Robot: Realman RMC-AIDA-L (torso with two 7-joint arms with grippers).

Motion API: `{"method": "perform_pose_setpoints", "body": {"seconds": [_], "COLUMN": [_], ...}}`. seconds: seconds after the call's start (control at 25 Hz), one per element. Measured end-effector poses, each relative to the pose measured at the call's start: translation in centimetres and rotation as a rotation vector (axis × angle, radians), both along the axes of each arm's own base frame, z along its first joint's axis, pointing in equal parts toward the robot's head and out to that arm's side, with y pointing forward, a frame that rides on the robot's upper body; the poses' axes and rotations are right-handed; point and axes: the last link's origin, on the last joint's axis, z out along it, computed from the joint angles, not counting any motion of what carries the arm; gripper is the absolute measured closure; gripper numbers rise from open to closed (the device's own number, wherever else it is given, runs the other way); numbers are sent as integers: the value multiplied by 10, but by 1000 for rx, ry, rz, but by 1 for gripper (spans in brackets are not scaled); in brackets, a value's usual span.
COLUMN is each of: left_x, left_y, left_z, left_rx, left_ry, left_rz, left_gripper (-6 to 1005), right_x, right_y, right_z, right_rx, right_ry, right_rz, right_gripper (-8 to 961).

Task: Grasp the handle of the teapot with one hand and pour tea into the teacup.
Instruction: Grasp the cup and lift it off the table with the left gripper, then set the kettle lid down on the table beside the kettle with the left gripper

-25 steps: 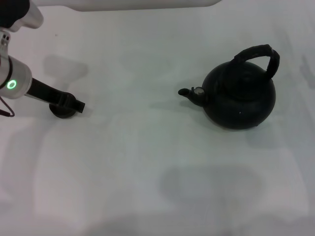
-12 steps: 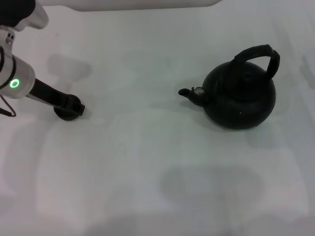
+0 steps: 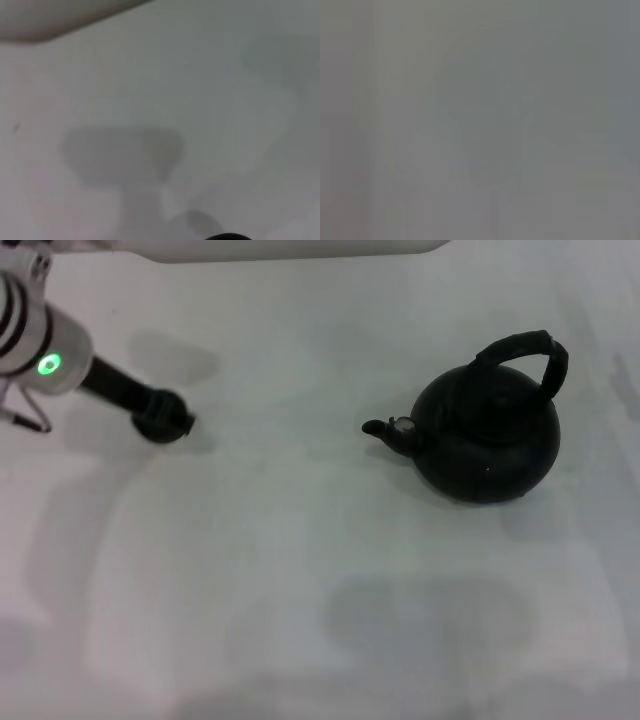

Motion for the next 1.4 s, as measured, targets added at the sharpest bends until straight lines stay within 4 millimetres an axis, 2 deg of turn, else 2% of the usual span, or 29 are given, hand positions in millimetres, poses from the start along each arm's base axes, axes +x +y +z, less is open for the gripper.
{"method": "perform_pose_setpoints", "body": {"seconds": [0.32,0.44,0.56,0.8,1.0,1.4], "left_x": [41,41,58,63,68,57], "left_y": [1,1,-4,-14,-19,-26], "left_z": [-27,-27,-52,-71,-80,-91], "left_rx": [-102,-102,-171,-222,-245,-307], "left_ry": [-8,-8,27,66,29,73], "left_rz": [-127,-127,-216,-280,-288,-300], "left_gripper": [296,296,296,297,297,297], "right_x": [1,1,-1,-3,-5,-6], "right_y": [-1,-1,2,5,7,7], "right_z": [0,0,0,1,1,0], "right_rx": [-1,-1,0,1,2,-2], "right_ry": [-2,-2,-2,-2,-1,3], "right_rz": [-3,-3,4,14,20,18], "right_gripper": [113,113,114,115,116,117]}}
